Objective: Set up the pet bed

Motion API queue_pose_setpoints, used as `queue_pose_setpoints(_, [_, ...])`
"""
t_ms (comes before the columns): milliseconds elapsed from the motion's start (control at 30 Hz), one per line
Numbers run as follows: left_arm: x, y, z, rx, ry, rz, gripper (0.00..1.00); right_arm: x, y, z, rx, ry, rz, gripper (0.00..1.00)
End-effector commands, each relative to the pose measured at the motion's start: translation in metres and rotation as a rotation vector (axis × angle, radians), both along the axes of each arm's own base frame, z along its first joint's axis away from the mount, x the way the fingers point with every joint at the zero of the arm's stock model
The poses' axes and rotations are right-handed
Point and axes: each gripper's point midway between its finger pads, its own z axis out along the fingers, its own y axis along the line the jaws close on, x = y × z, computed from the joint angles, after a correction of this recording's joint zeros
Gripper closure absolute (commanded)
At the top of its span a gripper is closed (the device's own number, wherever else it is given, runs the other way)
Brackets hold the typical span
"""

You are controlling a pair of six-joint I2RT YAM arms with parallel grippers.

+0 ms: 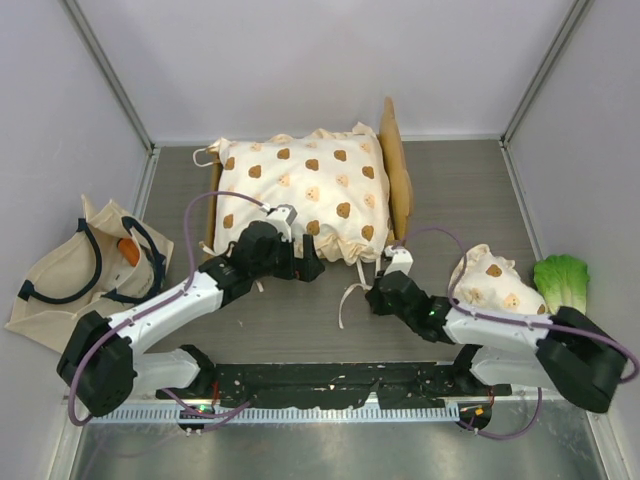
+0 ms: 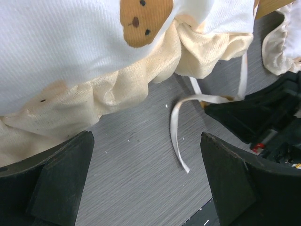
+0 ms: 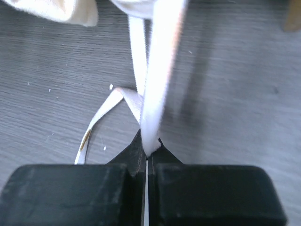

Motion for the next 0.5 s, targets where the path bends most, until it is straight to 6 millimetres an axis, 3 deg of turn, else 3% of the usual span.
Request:
queue_pose_setpoints(0, [0.008, -0.001, 0.014, -0.026, -0.043, 0.019, 0.0, -0.043, -0.035, -0.006, 0.035, 0.18, -0.136, 0.99])
queue_pose_setpoints(167, [0.008, -0.005, 0.013, -0.028, -0.03, 0.001, 0.0, -0.053, -0.061, 0.008, 0.03, 0.183, -0.216, 0.99])
queue_pose_setpoints(267, [0.009, -0.006, 0.015, -0.03, -0.031, 0.0, 0.0, -0.062, -0.067, 0.011, 0.008, 0.239, -0.246, 0.99])
queue_pose_setpoints(300, [0.008, -0.005, 0.014, -0.028, -0.028, 0.002, 0.0, -0.06, -0.066, 0.021, 0.013, 0.245, -0.274, 0.99])
queue_pose_setpoints(367, [0.009, -0.006, 0.017, -0.032, -0.032, 0.0, 0.0, -0.068, -0.079, 0.016, -0.091, 0.29, -0.285, 0.99])
queue_pose_setpoints(467, [0.008, -0.006, 0.018, -0.034, -0.034, 0.0, 0.0, -0.065, -0.089, 0.02, -0.18, 0.278, -0.312, 0.99])
